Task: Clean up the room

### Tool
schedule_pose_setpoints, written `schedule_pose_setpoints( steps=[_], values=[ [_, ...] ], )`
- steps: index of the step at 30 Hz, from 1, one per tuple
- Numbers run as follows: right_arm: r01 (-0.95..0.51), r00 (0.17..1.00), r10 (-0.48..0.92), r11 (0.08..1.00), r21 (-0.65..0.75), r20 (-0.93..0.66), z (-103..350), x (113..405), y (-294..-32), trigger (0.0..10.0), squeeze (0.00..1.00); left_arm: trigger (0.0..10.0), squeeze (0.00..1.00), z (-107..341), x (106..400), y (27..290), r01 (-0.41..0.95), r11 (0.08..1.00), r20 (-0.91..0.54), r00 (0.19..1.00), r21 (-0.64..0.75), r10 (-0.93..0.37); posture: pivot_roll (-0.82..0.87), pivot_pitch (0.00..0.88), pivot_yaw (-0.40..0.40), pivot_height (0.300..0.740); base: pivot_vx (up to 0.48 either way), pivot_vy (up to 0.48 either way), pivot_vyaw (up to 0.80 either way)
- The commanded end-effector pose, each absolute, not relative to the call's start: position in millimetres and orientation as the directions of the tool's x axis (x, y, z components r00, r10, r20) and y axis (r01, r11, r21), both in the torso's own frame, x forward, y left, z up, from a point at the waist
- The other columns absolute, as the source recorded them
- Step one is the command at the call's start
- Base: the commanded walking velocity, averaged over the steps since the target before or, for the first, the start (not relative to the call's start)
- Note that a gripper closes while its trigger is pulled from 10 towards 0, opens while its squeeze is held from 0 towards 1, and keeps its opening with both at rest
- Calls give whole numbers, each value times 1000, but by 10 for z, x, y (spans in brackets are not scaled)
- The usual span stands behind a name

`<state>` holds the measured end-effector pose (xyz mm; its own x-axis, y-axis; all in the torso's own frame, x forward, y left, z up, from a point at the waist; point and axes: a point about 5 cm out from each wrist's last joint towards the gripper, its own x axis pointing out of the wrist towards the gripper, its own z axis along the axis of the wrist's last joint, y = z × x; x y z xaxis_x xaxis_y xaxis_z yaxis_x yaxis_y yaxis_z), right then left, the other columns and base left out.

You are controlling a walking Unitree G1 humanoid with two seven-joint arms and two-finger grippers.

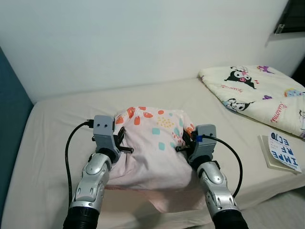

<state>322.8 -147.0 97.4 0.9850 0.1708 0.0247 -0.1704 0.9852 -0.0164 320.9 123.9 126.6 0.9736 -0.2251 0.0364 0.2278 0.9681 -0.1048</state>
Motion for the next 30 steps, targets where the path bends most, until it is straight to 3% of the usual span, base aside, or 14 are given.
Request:
schedule_pose_setpoints(
  steps=[1, 12, 23, 30],
  values=[
    [-189, 980, 190, 982, -29, 51, 1047, 3245, -1413, 10000, 0, 10000, 0, 1349, 3217, 1251, 227, 968, 90, 972, -104, -218, 20, 0, -48, 740, 0, 0, 0],
    [-144, 989, 145, 987, -78, 18, 1005, 3238, -1506, 10000, 0, 10000, 0, 1364, 3220, 1272, 215, 969, 89, 975, -125, -205, 16, 0, -50, 740, 0, 0, 0],
    [-133, 991, 134, 989, -59, 11, 1012, 3264, -1500, 10000, 0, 10000, 0, 1392, 3223, 1254, 217, 971, 81, 975, -103, -209, 20, 0, -46, 740, 0, -448, 800],
    [-114, 993, 112, 992, -54, -27, 952, 3257, -1549, 10000, 0, 10000, 0, 1375, 3243, 1243, 220, 973, 51, 975, -75, -216, 20, 0, -37, 740, 0, 0, 0]
  ],
)
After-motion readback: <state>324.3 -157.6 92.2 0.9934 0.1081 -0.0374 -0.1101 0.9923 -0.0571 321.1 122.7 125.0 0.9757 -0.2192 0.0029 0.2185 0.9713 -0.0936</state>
